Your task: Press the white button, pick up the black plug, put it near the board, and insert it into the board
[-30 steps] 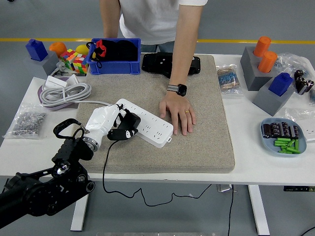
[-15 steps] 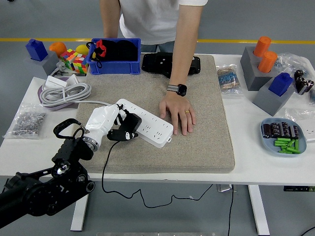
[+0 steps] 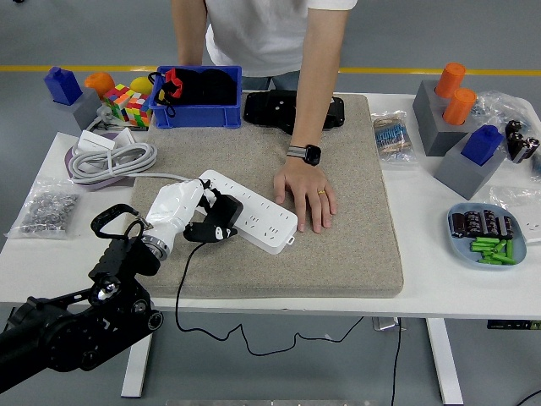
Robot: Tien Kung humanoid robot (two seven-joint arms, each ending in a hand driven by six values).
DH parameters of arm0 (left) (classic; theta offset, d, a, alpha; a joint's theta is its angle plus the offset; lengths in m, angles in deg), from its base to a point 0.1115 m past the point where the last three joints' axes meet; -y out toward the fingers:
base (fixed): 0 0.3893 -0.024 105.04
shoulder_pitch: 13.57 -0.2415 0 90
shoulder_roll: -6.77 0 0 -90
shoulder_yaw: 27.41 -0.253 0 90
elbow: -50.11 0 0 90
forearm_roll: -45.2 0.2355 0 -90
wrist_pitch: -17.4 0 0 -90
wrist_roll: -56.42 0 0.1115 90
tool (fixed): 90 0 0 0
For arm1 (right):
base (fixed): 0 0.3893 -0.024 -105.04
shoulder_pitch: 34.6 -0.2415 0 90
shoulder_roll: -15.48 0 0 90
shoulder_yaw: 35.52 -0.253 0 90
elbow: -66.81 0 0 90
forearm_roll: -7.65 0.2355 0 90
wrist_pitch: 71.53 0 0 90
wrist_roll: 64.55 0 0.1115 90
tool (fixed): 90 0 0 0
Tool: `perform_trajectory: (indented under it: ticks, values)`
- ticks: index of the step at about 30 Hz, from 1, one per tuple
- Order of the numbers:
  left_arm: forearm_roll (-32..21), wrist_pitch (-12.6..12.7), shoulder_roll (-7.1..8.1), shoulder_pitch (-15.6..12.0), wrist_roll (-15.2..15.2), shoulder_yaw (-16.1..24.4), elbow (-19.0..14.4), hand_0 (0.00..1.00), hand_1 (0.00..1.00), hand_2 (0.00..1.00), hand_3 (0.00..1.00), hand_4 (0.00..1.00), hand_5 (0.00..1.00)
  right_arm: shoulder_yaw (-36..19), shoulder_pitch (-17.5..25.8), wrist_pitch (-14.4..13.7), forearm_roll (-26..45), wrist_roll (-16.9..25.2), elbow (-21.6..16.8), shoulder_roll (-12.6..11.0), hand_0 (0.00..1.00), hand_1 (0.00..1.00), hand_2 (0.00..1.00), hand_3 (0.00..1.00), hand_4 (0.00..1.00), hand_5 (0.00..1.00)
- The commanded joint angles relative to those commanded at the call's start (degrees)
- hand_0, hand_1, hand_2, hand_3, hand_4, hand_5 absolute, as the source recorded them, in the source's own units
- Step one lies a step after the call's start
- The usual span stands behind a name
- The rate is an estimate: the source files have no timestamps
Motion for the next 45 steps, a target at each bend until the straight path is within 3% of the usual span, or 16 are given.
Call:
perform_trajectory:
  ticks: [1, 6, 7, 12, 13, 18, 19, 24, 25, 27, 35, 45]
  values:
    - [-0.1, -0.1, -0.01, 0.0, 0.0, 0.0, 0.0, 0.461, 0.652, 0.562, 0.658, 0.998, 0.339, 0.0, 0.0, 0.0, 0.0, 0.0, 0.0, 0.0, 0.667, 0.674, 0.634, 0.62, 0.698, 0.471]
    - [-0.5, -0.3, -0.01, -0.1, -0.1, -0.1, 0.1, 0.461, 0.652, 0.562, 0.658, 0.998, 0.339, 0.1, 0.0, 0.0, 0.0, 0.0, 0.0, 0.0, 0.667, 0.674, 0.634, 0.62, 0.698, 0.471]
    - [-0.7, -0.3, -0.01, -0.1, -0.3, -0.1, 0.1, 0.676, 0.768, 0.651, 0.72, 0.998, 0.395, 0.1, 0.0, 0.0, 0.1, 0.0, 0.0, 0.0, 0.666, 0.674, 0.633, 0.617, 0.699, 0.473]
    - [-1.4, -0.5, -0.05, -0.1, -0.9, -0.1, 0.1, 0.676, 0.768, 0.651, 0.72, 0.998, 0.395, 0.1, 0.1, 0.1, 0.0, 0.0, 0.0, 0.0, 0.666, 0.674, 0.633, 0.617, 0.699, 0.473]
    - [-1.5, -0.5, -0.06, -0.2, -1.0, -0.1, 0.2, 0.777, 0.834, 0.738, 0.771, 0.998, 0.467, 0.2, 0.1, 0.1, 0.1, 0.0, 0.0, 0.0, 0.666, 0.673, 0.633, 0.619, 0.699, 0.472]
    - [-3.1, -0.8, -0.08, -0.2, -2.2, 0.0, 0.3, 0.777, 0.834, 0.738, 0.771, 0.998, 0.467, 0.2, 0.0, 0.1, 0.1, 0.0, 0.0, 0.0, 0.666, 0.673, 0.633, 0.619, 0.699, 0.472]
    - [-3.5, -0.8, -0.07, -0.2, -2.6, 0.0, 0.3, 0.945, 0.989, 0.979, 0.996, 0.998, 0.663, 0.2, 0.1, 0.1, 0.1, 0.0, 0.0, 0.0, 0.667, 0.674, 0.631, 0.619, 0.698, 0.472]
    - [-5.9, -1.3, -0.04, -0.2, -4.3, 0.2, 0.3, 0.945, 0.989, 0.979, 0.996, 0.998, 0.663, 0.0, 0.0, 0.1, 0.0, 0.0, 0.0, 0.0, 0.667, 0.674, 0.631, 0.619, 0.698, 0.472]
    - [-6.3, -1.4, -0.04, -0.2, -4.5, 0.2, 0.3, 0.977, 0.998, 0.998, 0.998, 0.998, 0.752, 0.0, 0.0, 0.1, 0.0, 0.0, 0.0, 0.0, 0.668, 0.674, 0.631, 0.619, 0.699, 0.471]
    - [-7.1, -1.5, -0.04, -0.3, -5.1, 0.3, 0.3, 0.977, 0.998, 0.998, 0.998, 0.998, 0.752, 0.0, 0.0, 0.1, 0.0, 0.0, 0.0, 0.0, 0.668, 0.674, 0.631, 0.619, 0.699, 0.471]
    - [-8.6, 1.2, 0.17, -0.8, -9.4, 0.7, 0.0, 0.994, 0.998, 0.998, 0.998, 0.998, 0.796, 0.0, 0.1, 0.1, 0.0, 0.0, 0.0, 0.1, 0.667, 0.674, 0.631, 0.62, 0.698, 0.471]
    - [-8.8, 3.0, 0.61, -1.6, -11.5, 1.5, -0.2, 0.99, 0.998, 0.998, 0.998, 0.998, 0.803, 0.2, 0.1, 0.1, 0.0, 0.0, 0.0, 0.1, 0.668, 0.674, 0.632, 0.619, 0.699, 0.469]
